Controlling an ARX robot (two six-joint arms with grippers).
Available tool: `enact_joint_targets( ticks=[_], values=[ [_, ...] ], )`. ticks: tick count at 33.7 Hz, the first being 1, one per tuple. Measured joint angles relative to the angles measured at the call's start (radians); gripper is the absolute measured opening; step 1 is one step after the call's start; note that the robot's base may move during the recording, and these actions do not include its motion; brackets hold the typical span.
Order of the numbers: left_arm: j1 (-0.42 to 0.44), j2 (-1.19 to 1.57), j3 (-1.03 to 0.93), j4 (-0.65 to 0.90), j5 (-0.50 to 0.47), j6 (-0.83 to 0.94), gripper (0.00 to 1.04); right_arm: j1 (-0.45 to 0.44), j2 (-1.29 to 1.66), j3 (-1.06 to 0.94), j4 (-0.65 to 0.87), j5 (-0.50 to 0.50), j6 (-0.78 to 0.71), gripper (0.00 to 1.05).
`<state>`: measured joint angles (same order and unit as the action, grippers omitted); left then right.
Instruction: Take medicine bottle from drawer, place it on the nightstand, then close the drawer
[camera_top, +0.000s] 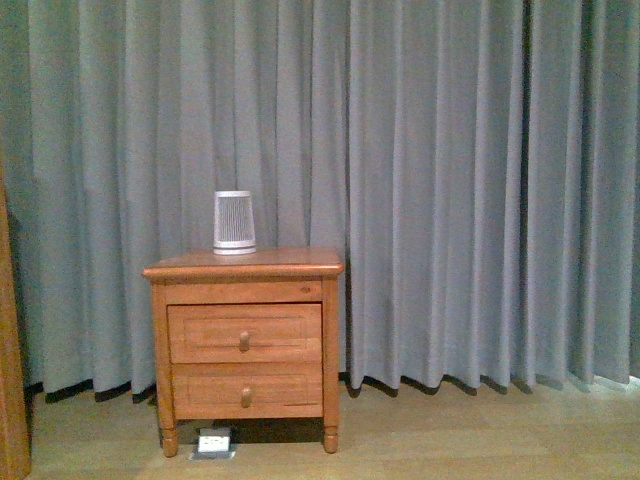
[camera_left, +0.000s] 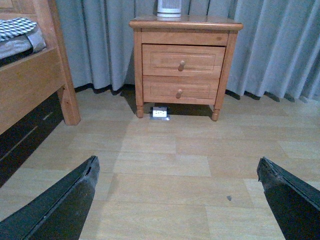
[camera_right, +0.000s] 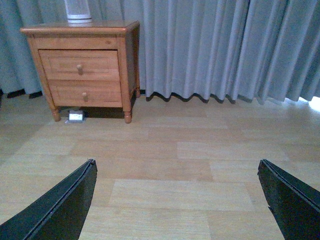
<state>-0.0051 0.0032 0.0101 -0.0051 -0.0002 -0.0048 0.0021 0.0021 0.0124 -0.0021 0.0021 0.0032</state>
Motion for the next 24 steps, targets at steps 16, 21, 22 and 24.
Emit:
enact_joint_targets(
  ticks=[16,21,22,24],
  values=[
    [0.0,0.0,0.0,0.0,0.0,0.0,0.98,0.0,0.0,0.0,0.0,0.0,0.0,0.98],
    [0.0,0.0,0.0,0.0,0.0,0.0,0.98,0.0,0.0,0.0,0.0,0.0,0.0,0.98],
    [0.0,0.0,0.0,0.0,0.0,0.0,0.98,0.0,0.0,0.0,0.0,0.0,0.0,0.98],
    [0.0,0.0,0.0,0.0,0.0,0.0,0.98,0.0,0.0,0.0,0.0,0.0,0.0,0.98]
  ],
)
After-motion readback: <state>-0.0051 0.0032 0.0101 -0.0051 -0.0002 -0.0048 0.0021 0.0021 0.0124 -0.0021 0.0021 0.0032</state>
